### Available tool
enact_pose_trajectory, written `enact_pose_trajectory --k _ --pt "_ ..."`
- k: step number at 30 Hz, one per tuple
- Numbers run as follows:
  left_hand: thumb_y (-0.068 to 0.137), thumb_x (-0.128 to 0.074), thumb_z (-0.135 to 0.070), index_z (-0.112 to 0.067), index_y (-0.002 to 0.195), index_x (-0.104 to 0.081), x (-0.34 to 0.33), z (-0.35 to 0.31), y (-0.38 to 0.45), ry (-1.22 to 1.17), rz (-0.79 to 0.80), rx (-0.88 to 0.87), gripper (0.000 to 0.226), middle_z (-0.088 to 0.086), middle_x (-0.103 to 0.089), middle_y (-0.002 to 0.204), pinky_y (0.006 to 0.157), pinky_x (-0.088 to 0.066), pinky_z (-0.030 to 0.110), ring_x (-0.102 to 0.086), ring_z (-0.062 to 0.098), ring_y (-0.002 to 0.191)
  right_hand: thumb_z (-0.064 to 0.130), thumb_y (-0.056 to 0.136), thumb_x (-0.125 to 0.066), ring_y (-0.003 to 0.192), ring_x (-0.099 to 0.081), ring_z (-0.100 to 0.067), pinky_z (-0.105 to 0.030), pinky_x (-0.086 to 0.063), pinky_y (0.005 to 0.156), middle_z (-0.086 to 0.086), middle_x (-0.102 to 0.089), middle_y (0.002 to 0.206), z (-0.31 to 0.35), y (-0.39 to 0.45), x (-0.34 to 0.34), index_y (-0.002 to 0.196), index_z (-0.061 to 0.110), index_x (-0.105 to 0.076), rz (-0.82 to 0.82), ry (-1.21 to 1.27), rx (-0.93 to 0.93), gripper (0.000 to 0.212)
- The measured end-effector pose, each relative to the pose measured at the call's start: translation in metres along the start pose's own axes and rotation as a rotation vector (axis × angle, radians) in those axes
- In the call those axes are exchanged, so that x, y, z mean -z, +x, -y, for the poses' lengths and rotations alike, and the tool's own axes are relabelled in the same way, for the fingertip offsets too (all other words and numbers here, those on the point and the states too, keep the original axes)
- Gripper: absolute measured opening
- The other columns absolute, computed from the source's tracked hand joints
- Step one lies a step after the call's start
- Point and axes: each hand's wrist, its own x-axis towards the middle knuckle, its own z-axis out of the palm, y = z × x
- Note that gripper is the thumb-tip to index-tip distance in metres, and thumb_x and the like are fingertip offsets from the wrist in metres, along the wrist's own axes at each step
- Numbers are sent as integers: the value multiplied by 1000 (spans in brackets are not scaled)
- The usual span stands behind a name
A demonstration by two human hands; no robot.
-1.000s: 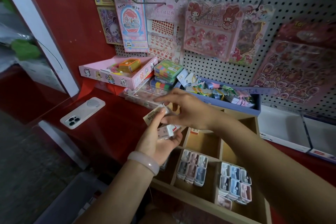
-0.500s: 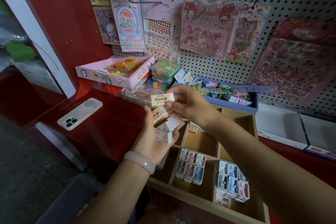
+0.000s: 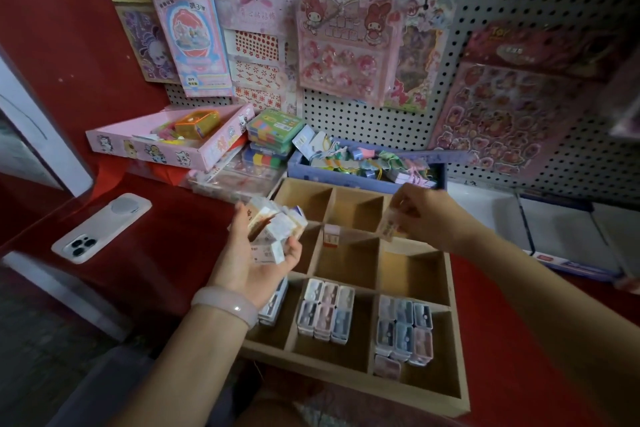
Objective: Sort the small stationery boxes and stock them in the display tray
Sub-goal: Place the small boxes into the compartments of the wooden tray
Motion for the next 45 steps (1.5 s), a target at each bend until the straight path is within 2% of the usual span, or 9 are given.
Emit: enact_pose_trajectory --k 4,12,19,23,26,29,32,37,45 --pt "92 -49 -48 -10 89 -63 -4 4 -2 0 -8 -10 40 11 -70 79 66 -38 26 -53 18 78 17 89 -61 84 -59 -21 -27 -47 71 -3 -60 92 -15 -12 -14 94 14 -56 81 -166 33 8" --pt "90 -48 -49 -12 92 -64 -4 13 -3 56 20 7 40 10 -72 86 66 -40 24 -60 17 74 21 93 -53 88 -58 -29 -38 -49 73 -7 -49 108 -18 -14 -50 108 10 -53 -42 -179 -64 19" --pt "92 -49 -45 -7 83 -68 -4 18 -12 22 62 39 44 14 -72 80 73 -36 24 -67 20 58 21 91 -56 99 -60 -30 -35 -47 80 -7 -42 130 -10 -21 -45 131 15 -44 -72 -226 -75 42" --pt "90 -52 -46 -10 95 -65 -1 21 -11 60 38 51 39 12 -71 87 69 -39 26 -63 20 76 26 93 -54 79 -60 -22 -31 -45 65 -1 -61 92 26 -23 -19 100 10 -61 -270 -68 46 20" --pt "86 -54 -48 -10 104 -63 -2 29 -12 85 45 71 42 14 -67 97 67 -40 27 -56 21 89 25 91 -58 68 -56 -13 -21 -42 63 3 -63 76 70 -24 -9 90 12 -65 -231 202 178 15" --pt "84 -52 -45 -14 92 -66 -3 37 -16 206 102 27 35 9 -67 84 67 -40 29 -59 18 74 30 88 -63 72 -52 -9 -14 -37 61 2 -61 84 96 -18 -18 100 14 -64 -95 184 221 20" --pt "90 -49 -40 -18 80 -68 -4 39 -19 254 113 1 31 6 -69 77 69 -42 30 -61 16 69 38 86 -62 87 -54 -17 -30 -46 75 -3 -58 98 103 -12 -30 105 15 -61 -9 91 203 30" --pt "80 -54 -45 -15 82 -69 -3 38 -20 206 123 0 34 6 -67 79 70 -39 28 -58 17 75 36 86 -63 87 -58 -19 -36 -48 79 -6 -65 96 103 -13 -32 105 15 -64 -20 178 218 28" --pt "94 -40 -50 -9 95 -64 -4 34 -16 58 23 64 48 12 -68 85 66 -39 25 -57 20 77 19 89 -62 81 -64 -22 -40 -53 78 -4 -68 86 89 -16 -22 101 15 -61 -125 622 49 13"
